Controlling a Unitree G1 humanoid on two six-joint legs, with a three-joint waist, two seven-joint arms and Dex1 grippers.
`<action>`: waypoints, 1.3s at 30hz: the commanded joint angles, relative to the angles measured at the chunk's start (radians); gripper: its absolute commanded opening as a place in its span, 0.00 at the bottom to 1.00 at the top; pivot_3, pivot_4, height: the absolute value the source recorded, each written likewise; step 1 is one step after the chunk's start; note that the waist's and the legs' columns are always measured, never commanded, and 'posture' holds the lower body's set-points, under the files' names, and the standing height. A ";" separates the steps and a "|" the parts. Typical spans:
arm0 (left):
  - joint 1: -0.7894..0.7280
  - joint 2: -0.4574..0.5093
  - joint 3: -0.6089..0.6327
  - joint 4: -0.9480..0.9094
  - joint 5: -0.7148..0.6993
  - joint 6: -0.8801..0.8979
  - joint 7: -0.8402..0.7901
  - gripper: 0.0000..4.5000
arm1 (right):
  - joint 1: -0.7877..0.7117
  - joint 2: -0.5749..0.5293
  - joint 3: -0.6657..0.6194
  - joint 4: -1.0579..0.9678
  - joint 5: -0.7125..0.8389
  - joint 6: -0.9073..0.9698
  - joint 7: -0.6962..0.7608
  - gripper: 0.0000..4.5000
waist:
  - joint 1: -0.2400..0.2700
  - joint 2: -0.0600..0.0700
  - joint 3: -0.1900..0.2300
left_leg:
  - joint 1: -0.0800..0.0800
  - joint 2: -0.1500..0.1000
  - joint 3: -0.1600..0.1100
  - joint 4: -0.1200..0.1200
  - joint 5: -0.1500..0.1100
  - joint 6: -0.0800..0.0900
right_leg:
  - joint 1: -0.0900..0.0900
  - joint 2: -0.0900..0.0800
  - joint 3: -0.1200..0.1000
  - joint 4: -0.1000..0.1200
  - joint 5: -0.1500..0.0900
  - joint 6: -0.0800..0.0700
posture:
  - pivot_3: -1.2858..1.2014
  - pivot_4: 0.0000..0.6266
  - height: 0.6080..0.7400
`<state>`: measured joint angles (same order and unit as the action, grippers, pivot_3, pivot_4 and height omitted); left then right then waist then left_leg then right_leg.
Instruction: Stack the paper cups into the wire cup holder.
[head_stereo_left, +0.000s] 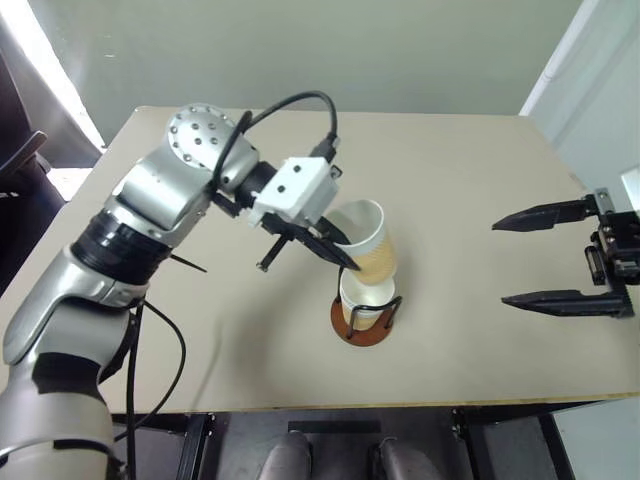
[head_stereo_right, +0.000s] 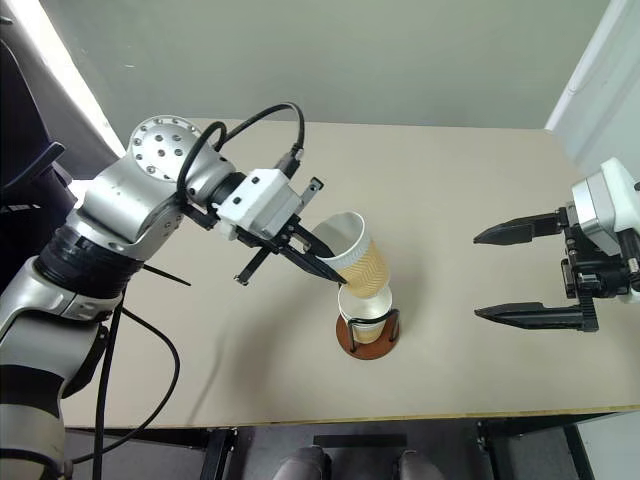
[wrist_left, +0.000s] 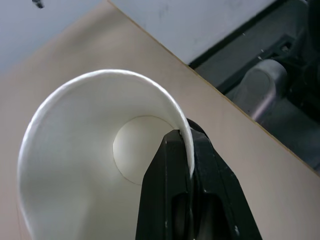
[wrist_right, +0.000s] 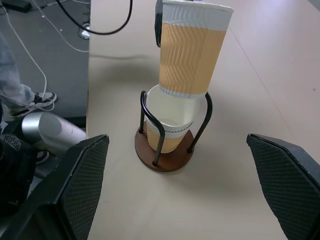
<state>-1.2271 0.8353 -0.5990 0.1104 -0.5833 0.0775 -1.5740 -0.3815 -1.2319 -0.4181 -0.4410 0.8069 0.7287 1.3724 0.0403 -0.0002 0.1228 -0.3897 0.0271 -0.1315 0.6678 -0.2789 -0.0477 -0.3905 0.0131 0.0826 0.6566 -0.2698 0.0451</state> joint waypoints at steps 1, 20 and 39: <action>-0.039 -0.011 -0.044 0.019 0.002 -0.083 -0.040 0.00 | 0.006 -0.018 -0.068 -0.030 0.015 0.005 -0.037 1.00 | -0.001 0.000 0.000 | 0.000 0.000 0.000 0.000 0.000 0.000 | 0.000 0.000 0.000 0.000 0.000 0.000 | 0.52 0.24 1.00; -0.076 -0.010 -0.172 0.036 0.037 -0.183 -0.040 0.53 | 0.061 -0.022 -0.130 -0.076 0.045 0.032 -0.108 1.00 | -0.001 0.000 0.000 | -0.003 -0.001 0.002 0.000 -0.002 0.004 | 0.000 0.000 0.002 -0.007 0.002 0.004 | 0.52 0.24 1.00; 0.571 0.258 0.651 -0.136 -0.161 0.468 0.169 0.99 | -0.121 0.069 0.267 0.279 -0.151 -0.202 0.041 1.00 | -0.034 0.003 -0.002 | -0.001 0.001 0.005 -0.001 -0.002 0.004 | -0.003 0.001 0.006 -0.006 0.003 0.006 | 0.52 0.24 1.00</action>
<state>-0.6903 1.0755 -0.0422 0.0491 -0.6793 0.4941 -1.4166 -0.4822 -1.1558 -0.1492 -0.1907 0.6743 0.5529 1.3885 0.0058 0.0030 0.1212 -0.3903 0.0275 -0.1265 0.6670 -0.2813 -0.0435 -0.3935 0.0142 0.0884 0.6501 -0.2665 0.0509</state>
